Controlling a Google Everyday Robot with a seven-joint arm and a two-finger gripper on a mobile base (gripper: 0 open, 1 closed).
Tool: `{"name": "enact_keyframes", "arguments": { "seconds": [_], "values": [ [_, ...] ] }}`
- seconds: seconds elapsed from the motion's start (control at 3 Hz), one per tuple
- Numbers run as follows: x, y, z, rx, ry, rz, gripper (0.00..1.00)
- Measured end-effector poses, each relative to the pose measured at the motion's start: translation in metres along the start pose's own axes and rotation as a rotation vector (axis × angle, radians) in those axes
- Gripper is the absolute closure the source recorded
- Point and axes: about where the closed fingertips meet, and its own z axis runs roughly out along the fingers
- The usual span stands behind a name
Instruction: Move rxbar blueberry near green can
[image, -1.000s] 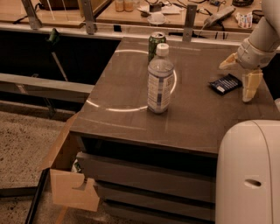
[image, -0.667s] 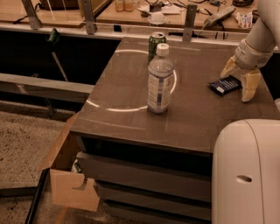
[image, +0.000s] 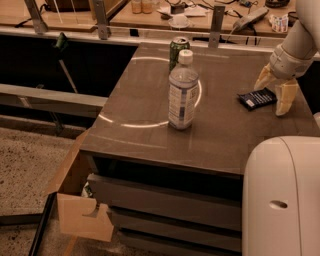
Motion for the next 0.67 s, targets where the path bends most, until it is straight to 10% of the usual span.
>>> {"name": "enact_keyframes", "arguments": {
  "seconds": [0.67],
  "values": [
    [0.0001, 0.001, -0.0023, -0.001, 0.001, 0.003, 0.52]
  ]
}}
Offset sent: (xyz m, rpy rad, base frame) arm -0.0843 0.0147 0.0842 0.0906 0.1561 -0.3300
